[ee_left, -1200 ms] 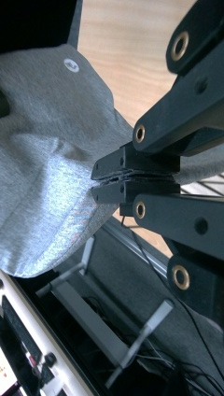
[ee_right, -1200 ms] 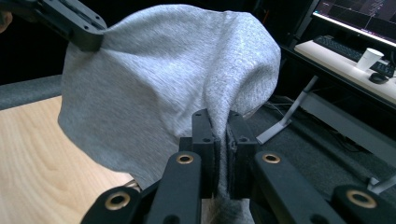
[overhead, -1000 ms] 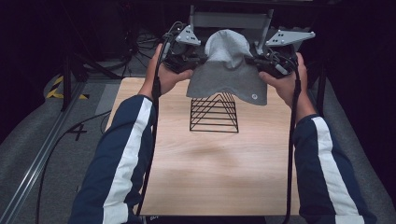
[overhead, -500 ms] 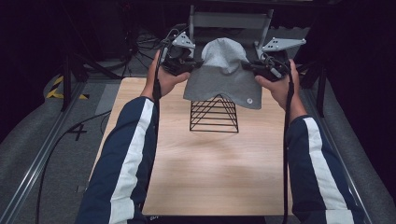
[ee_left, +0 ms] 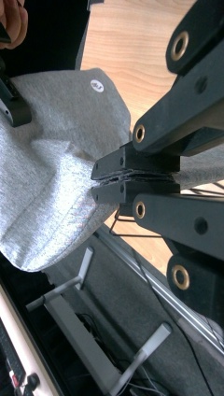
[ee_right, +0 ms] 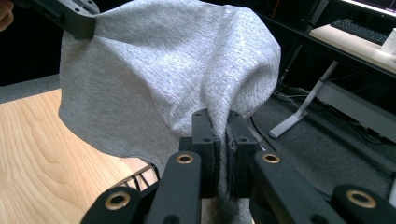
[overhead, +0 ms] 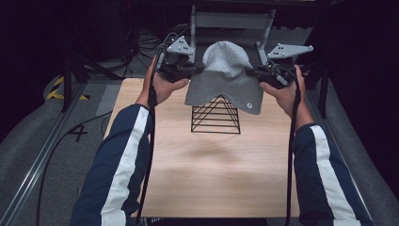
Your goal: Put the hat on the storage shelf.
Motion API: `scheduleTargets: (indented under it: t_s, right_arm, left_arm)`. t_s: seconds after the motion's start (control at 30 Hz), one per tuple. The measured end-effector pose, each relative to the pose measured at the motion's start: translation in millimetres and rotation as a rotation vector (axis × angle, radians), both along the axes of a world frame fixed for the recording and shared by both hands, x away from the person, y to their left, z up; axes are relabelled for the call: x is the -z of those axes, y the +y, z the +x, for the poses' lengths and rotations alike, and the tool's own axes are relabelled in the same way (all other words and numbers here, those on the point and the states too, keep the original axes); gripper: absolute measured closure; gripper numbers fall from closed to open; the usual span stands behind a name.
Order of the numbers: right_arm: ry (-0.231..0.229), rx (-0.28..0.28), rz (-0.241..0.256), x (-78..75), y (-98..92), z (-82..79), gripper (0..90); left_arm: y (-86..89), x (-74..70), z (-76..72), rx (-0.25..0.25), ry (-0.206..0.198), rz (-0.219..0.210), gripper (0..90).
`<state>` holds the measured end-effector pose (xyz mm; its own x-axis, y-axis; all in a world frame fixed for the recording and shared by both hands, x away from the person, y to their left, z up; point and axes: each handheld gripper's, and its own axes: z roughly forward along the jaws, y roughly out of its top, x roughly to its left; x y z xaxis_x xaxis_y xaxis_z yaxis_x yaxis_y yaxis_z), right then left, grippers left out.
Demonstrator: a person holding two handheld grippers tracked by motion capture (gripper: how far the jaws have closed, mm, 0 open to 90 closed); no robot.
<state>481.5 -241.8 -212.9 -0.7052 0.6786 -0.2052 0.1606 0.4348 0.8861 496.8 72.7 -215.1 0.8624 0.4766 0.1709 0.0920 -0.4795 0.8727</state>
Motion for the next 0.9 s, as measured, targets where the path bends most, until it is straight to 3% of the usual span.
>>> scheduleTargets:
  t_s: [0.17, 0.37, 0.43, 0.53, 0.7, 0.9]
  right_arm:
    - [-0.005, -0.007, -0.002, 3.4, -3.5, -4.2, 84.8]
    - [0.010, -0.013, -0.016, 14.2, -3.7, -2.1, 84.8]
    - [0.016, -0.011, -0.031, 21.3, -1.8, -0.8, 84.7]
    - [0.027, -0.009, -0.016, 29.3, -2.8, 2.0, 84.8]
    - [0.059, -0.009, -0.047, 47.4, -0.7, 6.1, 84.7]
    - [0.107, -0.012, -0.074, 81.0, 0.6, 11.9, 84.7]
  left_arm:
    - [6.9, 4.0, -2.1, 0.006, 0.002, -0.031, 87.8]
    - [6.8, 15.0, 2.6, 0.001, 0.004, 0.025, 87.7]
    - [7.6, 22.4, 5.6, -0.005, 0.019, 0.009, 87.7]
    - [7.0, 36.8, 10.8, -0.018, 0.036, 0.036, 87.7]
    - [1.4, 62.8, 14.2, -0.014, 0.066, 0.073, 87.7]
    - [-1.6, 96.6, 17.9, -0.015, 0.114, 0.086, 87.6]
